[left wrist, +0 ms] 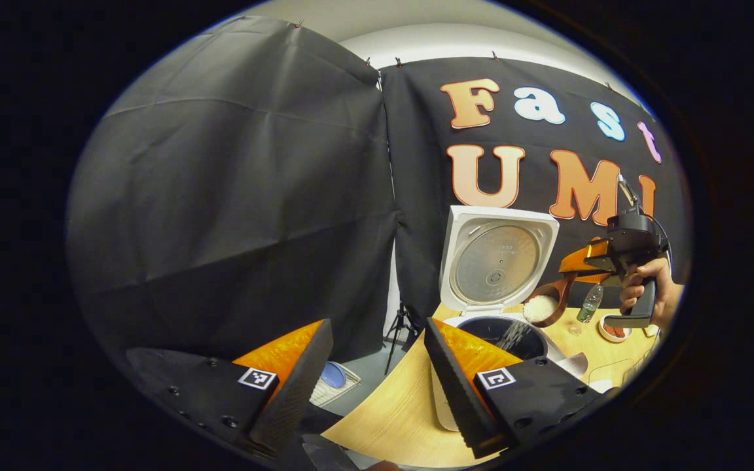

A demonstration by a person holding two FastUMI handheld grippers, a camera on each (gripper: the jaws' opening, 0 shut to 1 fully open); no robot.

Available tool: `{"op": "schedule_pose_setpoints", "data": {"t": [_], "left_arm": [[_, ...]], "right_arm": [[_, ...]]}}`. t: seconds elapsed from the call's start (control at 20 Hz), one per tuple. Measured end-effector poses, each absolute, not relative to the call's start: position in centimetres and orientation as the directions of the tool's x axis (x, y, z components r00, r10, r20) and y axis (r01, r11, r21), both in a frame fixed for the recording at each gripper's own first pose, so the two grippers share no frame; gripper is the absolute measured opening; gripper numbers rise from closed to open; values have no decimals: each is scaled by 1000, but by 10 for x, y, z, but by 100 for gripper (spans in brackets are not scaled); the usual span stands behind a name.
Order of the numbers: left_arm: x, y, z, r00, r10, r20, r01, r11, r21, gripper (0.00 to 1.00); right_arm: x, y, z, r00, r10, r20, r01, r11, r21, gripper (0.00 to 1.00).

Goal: Close the left gripper, press the button to open the rice cooker; take a wooden spoon from the chopstick holder with the right hand, scoop a spoonful of rice and pour it into the rice cooker, then put the wooden spoon back into the chopstick holder.

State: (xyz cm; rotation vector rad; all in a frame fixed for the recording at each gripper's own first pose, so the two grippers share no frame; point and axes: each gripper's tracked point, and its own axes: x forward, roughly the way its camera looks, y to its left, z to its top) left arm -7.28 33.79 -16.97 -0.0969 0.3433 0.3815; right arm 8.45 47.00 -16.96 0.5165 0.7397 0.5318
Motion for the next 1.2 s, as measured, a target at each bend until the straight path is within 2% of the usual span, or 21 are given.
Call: {"op": "schedule_pose_setpoints", "data": {"t": [1.2], "left_arm": [[-73,341,-171,859,374,-351,-405,914,-17,96]], "right_arm": [[99,482,-129,687,628,-365,-517,776,361,11]]}}
